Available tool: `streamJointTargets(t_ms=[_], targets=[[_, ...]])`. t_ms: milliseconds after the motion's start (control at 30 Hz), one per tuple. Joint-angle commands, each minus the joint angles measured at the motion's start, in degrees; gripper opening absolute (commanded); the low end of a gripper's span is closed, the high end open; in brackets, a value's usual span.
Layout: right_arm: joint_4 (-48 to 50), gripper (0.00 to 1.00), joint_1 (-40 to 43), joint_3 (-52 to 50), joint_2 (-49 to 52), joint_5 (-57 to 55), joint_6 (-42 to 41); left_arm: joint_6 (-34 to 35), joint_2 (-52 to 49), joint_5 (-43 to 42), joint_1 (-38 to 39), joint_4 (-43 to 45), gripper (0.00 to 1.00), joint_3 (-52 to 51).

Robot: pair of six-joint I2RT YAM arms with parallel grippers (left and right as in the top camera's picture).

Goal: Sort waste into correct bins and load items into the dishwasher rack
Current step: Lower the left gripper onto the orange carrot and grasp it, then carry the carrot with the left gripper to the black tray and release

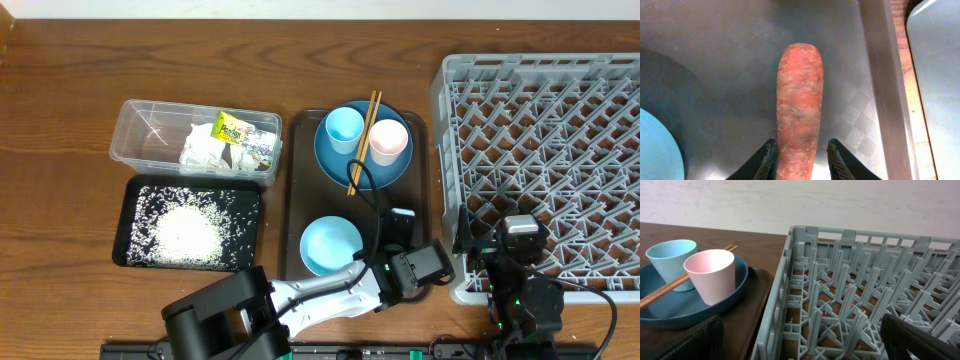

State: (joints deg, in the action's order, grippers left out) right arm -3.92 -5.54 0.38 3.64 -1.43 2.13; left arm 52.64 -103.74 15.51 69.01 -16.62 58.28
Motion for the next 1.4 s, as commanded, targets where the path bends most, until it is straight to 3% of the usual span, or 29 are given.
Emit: streamJointTargets(t_ms=[0, 300, 400, 633, 1000, 1367], targets=[[-0.2, 0.99, -0.4, -0.1, 0.0, 0.0, 0.3, -1.6, -1.2, 2.1, -0.3, -0.2, 0.36, 0.8], [-0.2, 0.99, -0.4, -0.1, 0.0, 0.0, 0.3, -1.6, -5.2, 2.1, -0.4, 0.1, 0.35, 0.8], [-0.2, 0.99, -0.4, -0.1, 0.0, 0.0, 0.3, -1.6, -5.4, 2.1, -0.4, 0.1, 0.25, 0.8], [-0.2, 0.99, -0.4, -0.1, 0.0, 0.0, 0.3, -1.6, -2.4, 2.1, -0.4, 0.5, 0.13, 0.9], [-0.2, 0.99, -0.4, -0.1, 0.0, 0.0, 0.3, -4.0, 11.1, 2.1, -1.9, 0.1, 0.13, 0.9], [-0.2, 0.99, -0.4, -0.1, 0.0, 0.0, 0.3, -4.0, 27.8, 2.1, -16.4, -11.7, 0.13, 0.8]])
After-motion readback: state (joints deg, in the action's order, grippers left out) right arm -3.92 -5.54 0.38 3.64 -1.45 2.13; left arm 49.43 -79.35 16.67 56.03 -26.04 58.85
